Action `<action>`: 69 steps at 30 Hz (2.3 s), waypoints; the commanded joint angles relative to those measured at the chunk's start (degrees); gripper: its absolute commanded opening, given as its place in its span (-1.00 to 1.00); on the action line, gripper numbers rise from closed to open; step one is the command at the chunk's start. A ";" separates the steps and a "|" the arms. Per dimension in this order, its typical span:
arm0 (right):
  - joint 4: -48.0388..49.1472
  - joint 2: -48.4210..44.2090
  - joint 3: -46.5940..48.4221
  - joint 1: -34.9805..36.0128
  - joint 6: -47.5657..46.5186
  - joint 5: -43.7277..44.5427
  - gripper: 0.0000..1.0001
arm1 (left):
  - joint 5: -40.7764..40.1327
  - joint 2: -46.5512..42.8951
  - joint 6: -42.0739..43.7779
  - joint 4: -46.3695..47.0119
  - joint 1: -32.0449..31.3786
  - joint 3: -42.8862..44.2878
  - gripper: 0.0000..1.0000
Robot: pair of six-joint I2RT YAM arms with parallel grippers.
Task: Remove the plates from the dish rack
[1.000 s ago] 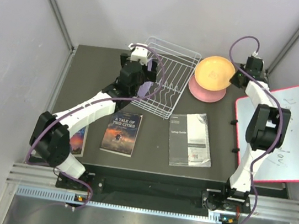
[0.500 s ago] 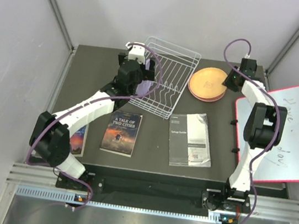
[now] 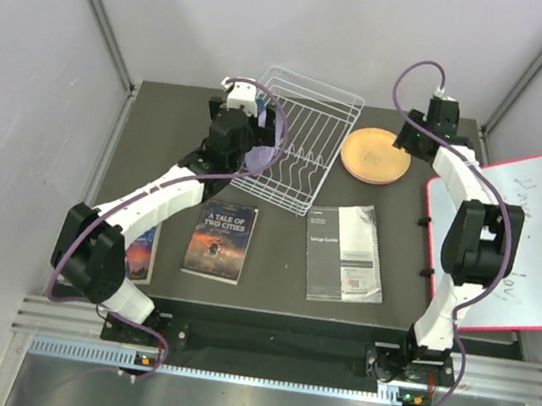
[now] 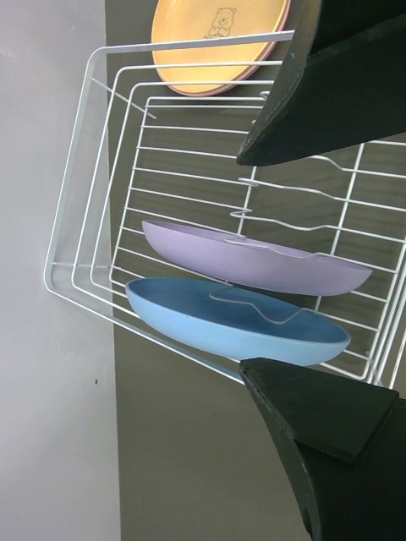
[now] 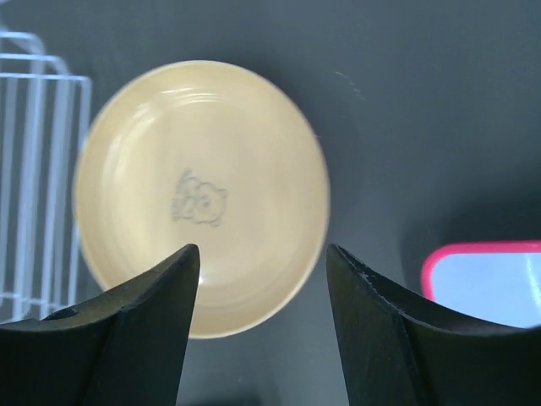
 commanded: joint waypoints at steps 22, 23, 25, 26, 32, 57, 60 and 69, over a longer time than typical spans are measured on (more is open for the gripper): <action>-0.08 3.08 10.80 13.47 -3.78 4.71 0.24 | 0.78 -4.89 -1.92 2.91 2.35 -2.93 0.98; -1.21 3.87 11.15 13.47 -3.69 4.88 0.24 | 0.87 -4.89 -1.92 2.99 2.35 -2.93 0.98; -1.75 5.36 12.47 13.47 -3.69 4.27 0.24 | 0.87 -4.98 -1.92 2.90 2.53 -3.02 0.98; -1.92 5.89 12.99 13.55 -3.69 3.49 0.24 | 0.87 -4.98 -2.01 2.99 2.53 -3.02 0.98; -6.32 12.13 20.81 13.73 -4.04 1.11 0.25 | 0.96 -4.89 -2.19 3.08 3.06 -3.37 0.98; -1.58 16.01 21.35 16.81 -6.24 -8.48 0.29 | 2.19 -5.95 -3.42 1.59 8.59 -5.92 0.98; -0.52 15.74 20.91 17.07 -6.94 -9.44 0.29 | 2.63 -5.51 -3.94 1.76 8.77 -5.83 0.98; 0.80 14.69 19.77 17.16 -8.61 -12.69 0.52 | 3.42 -4.36 -4.65 1.85 8.86 -5.48 0.98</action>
